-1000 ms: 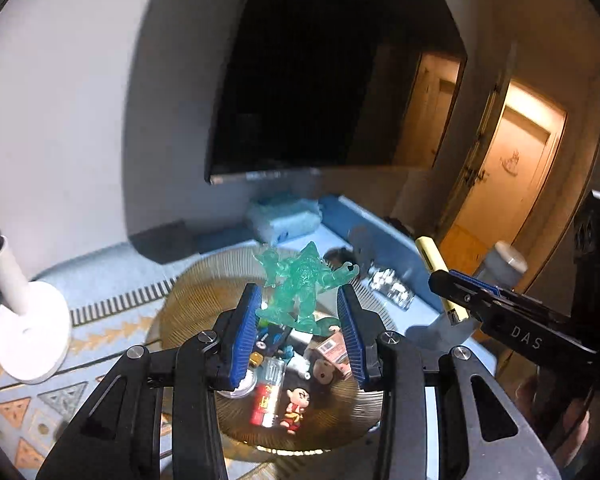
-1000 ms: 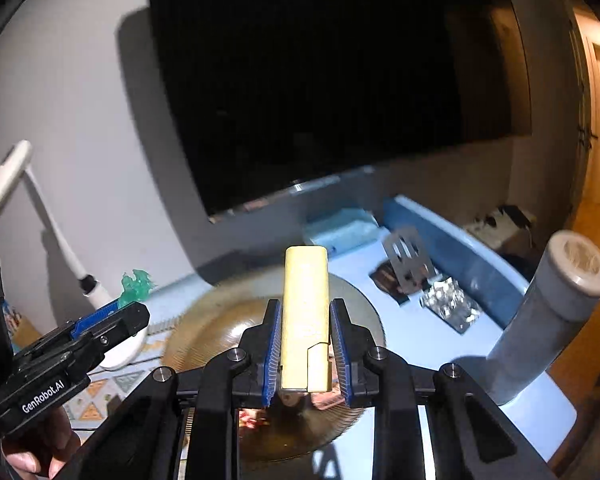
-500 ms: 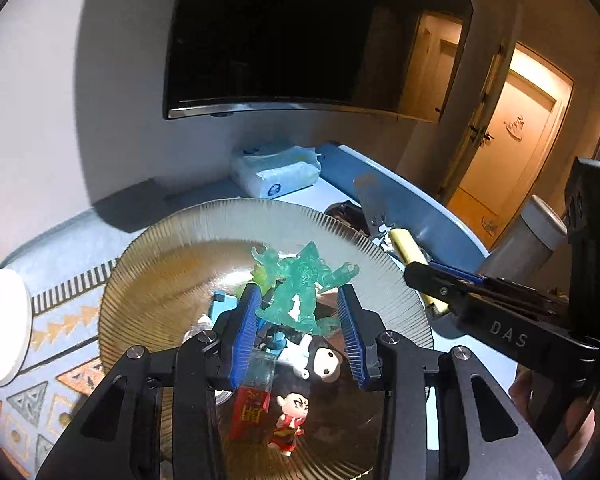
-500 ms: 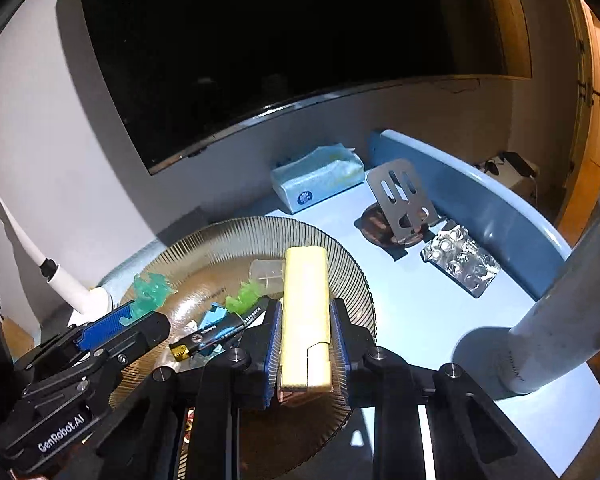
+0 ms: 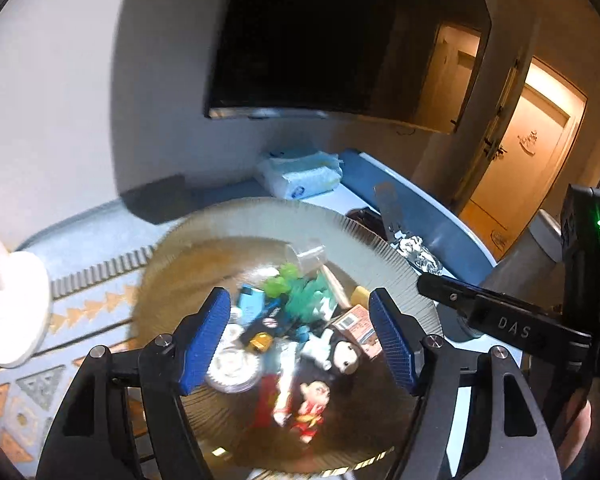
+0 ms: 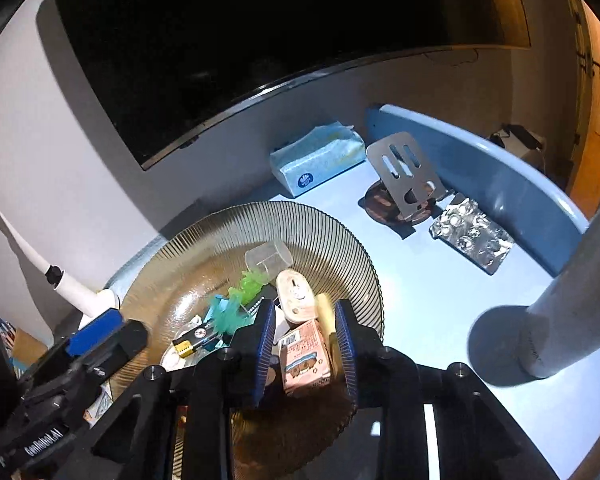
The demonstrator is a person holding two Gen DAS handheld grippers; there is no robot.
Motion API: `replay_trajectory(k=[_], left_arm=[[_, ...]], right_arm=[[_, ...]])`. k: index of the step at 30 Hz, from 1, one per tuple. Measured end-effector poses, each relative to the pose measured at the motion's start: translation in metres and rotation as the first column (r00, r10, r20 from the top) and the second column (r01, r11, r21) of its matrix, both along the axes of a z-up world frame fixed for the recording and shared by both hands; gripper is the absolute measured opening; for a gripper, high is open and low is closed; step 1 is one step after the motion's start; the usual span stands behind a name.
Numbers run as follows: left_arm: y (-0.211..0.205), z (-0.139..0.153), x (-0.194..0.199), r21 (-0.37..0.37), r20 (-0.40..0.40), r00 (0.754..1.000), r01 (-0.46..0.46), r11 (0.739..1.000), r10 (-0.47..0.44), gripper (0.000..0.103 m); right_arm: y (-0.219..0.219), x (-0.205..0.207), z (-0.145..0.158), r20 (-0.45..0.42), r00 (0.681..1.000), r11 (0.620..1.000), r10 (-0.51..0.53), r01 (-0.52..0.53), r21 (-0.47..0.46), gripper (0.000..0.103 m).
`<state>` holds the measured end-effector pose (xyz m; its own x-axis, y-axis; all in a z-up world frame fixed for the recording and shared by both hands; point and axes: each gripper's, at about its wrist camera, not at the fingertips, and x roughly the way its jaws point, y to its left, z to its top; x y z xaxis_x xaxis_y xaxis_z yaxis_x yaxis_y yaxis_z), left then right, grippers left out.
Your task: Organize rigid objects
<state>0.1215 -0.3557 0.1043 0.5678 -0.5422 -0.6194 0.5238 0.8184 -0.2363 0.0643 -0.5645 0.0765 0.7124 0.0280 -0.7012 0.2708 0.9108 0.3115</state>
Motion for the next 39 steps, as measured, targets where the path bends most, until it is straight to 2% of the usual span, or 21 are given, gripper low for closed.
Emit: replay_trajectory(k=[6, 9, 13, 14, 15, 18, 20, 22, 25, 27, 29, 32, 34, 37, 39], left_arm=[[0.049, 0.027, -0.017, -0.027, 0.048, 0.998, -0.047, 0.999, 0.049, 0.070], [0.070, 0.047, -0.028, -0.026, 0.089, 0.993, -0.071, 0.997, 0.073, 0.070], [0.113, 0.075, -0.056, -0.043, 0.174, 0.977, -0.113, 0.993, 0.119, 0.071], [0.122, 0.079, -0.061, -0.041, 0.186, 0.974, -0.125, 0.991, 0.130, 0.075], [0.141, 0.086, -0.071, -0.037, 0.208, 0.965, -0.155, 0.987, 0.160, 0.080], [0.178, 0.095, -0.088, -0.012, 0.224, 0.957, -0.184, 0.983, 0.182, 0.081], [0.203, 0.100, -0.101, 0.012, 0.242, 0.953, -0.188, 0.982, 0.180, 0.081], [0.228, 0.107, -0.117, 0.038, 0.300, 0.923, -0.265, 0.964, 0.242, 0.081], [0.259, 0.113, -0.129, 0.006, 0.297, 0.906, -0.316, 0.949, 0.300, 0.084], [0.280, 0.107, -0.137, -0.037, 0.275, 0.906, -0.324, 0.945, 0.321, 0.086], [0.290, 0.090, -0.138, -0.036, 0.250, 0.904, -0.350, 0.936, 0.348, 0.086], [0.298, 0.050, -0.134, -0.017, 0.200, 0.896, -0.402, 0.916, 0.397, 0.086], [0.300, 0.014, -0.128, -0.014, 0.144, 0.894, -0.426, 0.905, 0.424, 0.086], [0.296, -0.031, -0.115, 0.026, 0.065, 0.902, -0.430, 0.903, 0.427, 0.086], [0.287, -0.050, -0.110, 0.062, 0.061, 0.898, -0.440, 0.896, 0.436, 0.086]], right_arm=[[0.029, -0.014, 0.024, 0.044, 0.998, 0.999, 0.051, -0.050, -0.019, 0.031], [0.056, -0.018, 0.039, 0.076, 0.991, 0.993, 0.110, -0.106, -0.048, 0.032], [0.108, -0.030, 0.059, 0.125, 0.968, 0.970, 0.219, -0.202, -0.134, 0.032], [0.122, -0.032, 0.063, 0.135, 0.959, 0.963, 0.251, -0.233, -0.136, 0.033], [0.132, -0.034, 0.066, 0.142, 0.952, 0.958, 0.271, -0.253, -0.137, 0.036], [0.172, -0.040, 0.073, 0.165, 0.925, 0.934, 0.341, -0.315, -0.169, 0.050], [0.204, -0.045, 0.074, 0.185, 0.899, 0.911, 0.398, -0.362, -0.199, 0.051], [0.229, -0.046, 0.072, 0.181, 0.882, 0.894, 0.435, -0.400, -0.204, 0.051], [0.267, -0.045, 0.064, 0.161, 0.855, 0.865, 0.493, -0.463, -0.192, 0.051], [0.283, -0.047, 0.058, 0.146, 0.846, 0.853, 0.512, -0.482, -0.198, 0.052], [0.300, -0.048, 0.049, 0.127, 0.837, 0.839, 0.532, -0.502, -0.210, 0.052], [0.319, -0.049, 0.026, 0.085, 0.837, 0.828, 0.540, -0.511, -0.230, 0.053], [0.325, -0.046, 0.007, 0.055, 0.846, 0.830, 0.531, -0.506, -0.234, 0.053], [0.331, -0.041, -0.028, -0.001, 0.854, 0.832, 0.520, -0.507, -0.226, 0.053], [0.334, -0.039, -0.046, -0.037, 0.857, 0.829, 0.513, -0.506, -0.237, 0.053]])
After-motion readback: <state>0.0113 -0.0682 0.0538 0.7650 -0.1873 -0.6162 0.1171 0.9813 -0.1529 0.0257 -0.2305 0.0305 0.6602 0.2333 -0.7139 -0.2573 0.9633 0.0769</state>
